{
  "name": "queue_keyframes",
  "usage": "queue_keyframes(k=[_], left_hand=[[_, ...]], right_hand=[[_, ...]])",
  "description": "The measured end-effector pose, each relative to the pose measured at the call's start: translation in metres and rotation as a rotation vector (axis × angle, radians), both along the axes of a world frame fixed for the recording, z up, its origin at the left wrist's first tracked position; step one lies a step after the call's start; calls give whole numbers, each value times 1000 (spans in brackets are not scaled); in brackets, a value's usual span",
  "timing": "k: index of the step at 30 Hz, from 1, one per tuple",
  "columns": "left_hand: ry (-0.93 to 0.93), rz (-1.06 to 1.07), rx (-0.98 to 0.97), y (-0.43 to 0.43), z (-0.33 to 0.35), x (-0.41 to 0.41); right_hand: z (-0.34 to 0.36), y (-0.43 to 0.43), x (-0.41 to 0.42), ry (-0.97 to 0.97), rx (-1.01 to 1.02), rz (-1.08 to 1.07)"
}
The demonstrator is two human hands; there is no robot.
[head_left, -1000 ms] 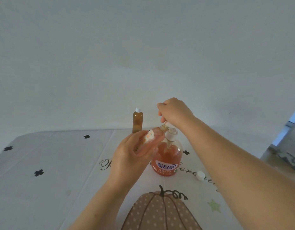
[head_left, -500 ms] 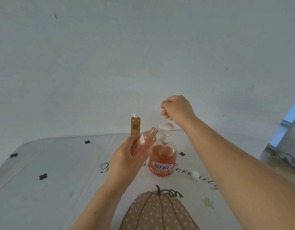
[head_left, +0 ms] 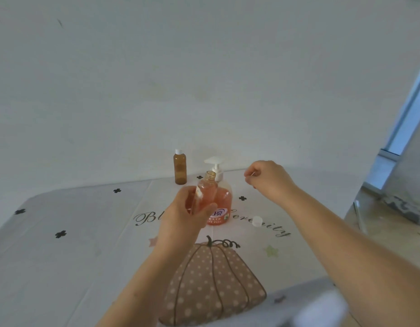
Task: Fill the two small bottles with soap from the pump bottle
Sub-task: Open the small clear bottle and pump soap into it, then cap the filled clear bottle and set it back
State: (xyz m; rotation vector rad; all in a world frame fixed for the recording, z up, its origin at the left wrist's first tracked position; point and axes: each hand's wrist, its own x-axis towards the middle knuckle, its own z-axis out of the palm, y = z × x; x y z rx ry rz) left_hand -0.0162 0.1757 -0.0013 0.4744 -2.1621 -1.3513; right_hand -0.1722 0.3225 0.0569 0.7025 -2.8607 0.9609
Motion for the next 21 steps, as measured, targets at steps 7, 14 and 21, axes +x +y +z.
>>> queue_keyframes(k=[7, 14, 21], left_hand=[[-39, -29, 33, 15, -7, 1], [-77, -46, -12, 22, -14, -2], [-84, -77, -27, 29, -13, 2]], right_hand=[[-44, 25, 3, -86, 226, 18], [-67, 33, 2, -120, 263, 27], [-73, 34, 8, -58, 304, 20]])
